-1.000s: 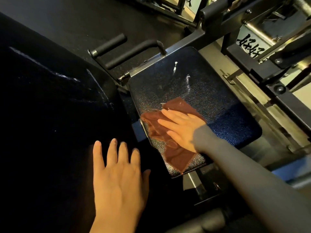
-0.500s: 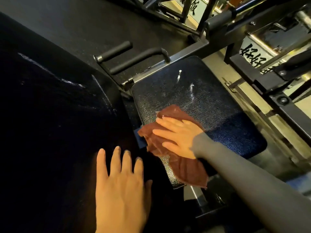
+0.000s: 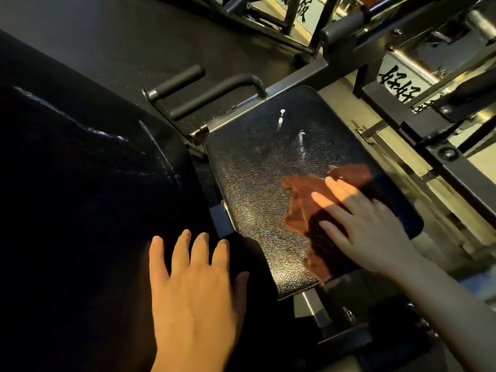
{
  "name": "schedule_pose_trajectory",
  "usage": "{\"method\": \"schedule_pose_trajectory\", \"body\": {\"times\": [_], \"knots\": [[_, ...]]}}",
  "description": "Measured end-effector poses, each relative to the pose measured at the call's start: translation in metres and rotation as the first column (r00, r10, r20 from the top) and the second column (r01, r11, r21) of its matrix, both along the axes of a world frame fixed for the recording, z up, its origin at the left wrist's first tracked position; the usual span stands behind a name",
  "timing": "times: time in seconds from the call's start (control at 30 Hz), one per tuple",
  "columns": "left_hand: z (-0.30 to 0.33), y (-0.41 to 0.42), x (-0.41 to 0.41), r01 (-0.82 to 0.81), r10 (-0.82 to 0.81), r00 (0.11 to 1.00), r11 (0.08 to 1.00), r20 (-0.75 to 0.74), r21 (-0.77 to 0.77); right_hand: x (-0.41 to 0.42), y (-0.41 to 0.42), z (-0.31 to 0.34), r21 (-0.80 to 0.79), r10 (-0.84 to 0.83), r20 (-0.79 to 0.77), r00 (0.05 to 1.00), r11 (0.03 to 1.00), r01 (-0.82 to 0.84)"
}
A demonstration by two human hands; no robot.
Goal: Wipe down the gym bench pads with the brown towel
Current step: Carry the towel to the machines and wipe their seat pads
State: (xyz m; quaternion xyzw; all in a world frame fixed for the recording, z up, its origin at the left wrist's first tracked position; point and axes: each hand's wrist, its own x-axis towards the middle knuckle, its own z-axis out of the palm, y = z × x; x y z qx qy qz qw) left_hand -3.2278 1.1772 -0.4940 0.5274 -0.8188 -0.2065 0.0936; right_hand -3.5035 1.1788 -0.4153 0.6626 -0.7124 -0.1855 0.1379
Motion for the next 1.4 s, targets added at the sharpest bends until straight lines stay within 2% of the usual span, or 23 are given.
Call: {"method": "schedule_pose_trajectory", "body": {"times": [0.17,0.27,0.33,0.47,0.57,0.67,0.77,0.93,1.07,1.17,1.3,1.4], "knots": [[-0.001,0.003,-0.037,0.01,-0.025,0.984,0.996,-0.178,-0.087,-0.006,0.005,0.013,-0.044,-0.236,0.012,0.972,0.971,0.236],[0.002,0.009,-0.067,0.039,-0.101,0.948,0.978,-0.301,-0.207,-0.015,-0.009,0.013,-0.07,-0.286,0.002,0.958,0.956,0.286],[0.001,0.011,-0.085,0.076,-0.152,0.927,0.971,-0.343,-0.226,-0.028,-0.027,0.022,-0.073,-0.261,-0.001,0.965,0.963,0.26],[-0.007,-0.014,-0.108,0.155,-0.195,0.924,0.977,-0.329,-0.144,-0.046,-0.064,0.04,-0.044,-0.119,0.044,0.992,0.992,0.121],[-0.011,-0.035,-0.116,0.155,-0.178,0.925,0.983,-0.337,-0.094,-0.046,-0.075,0.034,-0.108,-0.105,0.024,0.994,0.988,0.107],[0.007,-0.045,-0.123,0.123,-0.126,0.925,0.992,-0.359,-0.032,-0.046,-0.075,0.028,-0.141,-0.077,0.026,0.997,0.987,0.08],[0.035,-0.051,-0.134,0.158,-0.136,0.913,0.987,-0.385,0.024,-0.053,-0.075,0.025,-0.145,-0.03,0.027,0.999,0.989,0.033],[0.086,-0.067,-0.155,0.163,-0.119,0.926,0.982,-0.358,0.094,-0.054,-0.075,0.023,-0.143,-0.028,0.073,0.997,0.989,0.039],[0.117,-0.083,-0.172,0.165,-0.13,0.959,0.979,-0.252,0.123,-0.051,-0.077,0.023,-0.141,-0.024,0.102,0.994,0.989,0.038],[0.131,-0.101,-0.175,0.217,-0.184,0.96,0.965,-0.212,0.145,-0.053,-0.076,0.023,-0.149,-0.053,0.166,0.985,0.986,0.078],[0.146,-0.126,-0.189,0.264,-0.248,0.962,0.952,-0.115,0.155,-0.049,-0.076,0.021,-0.136,-0.075,0.164,0.984,0.986,0.098],[0.156,-0.141,-0.199,0.309,-0.312,0.949,0.91,-0.036,0.278,-0.054,-0.078,0.017,-0.189,-0.071,0.13,0.989,0.977,0.095]]}}
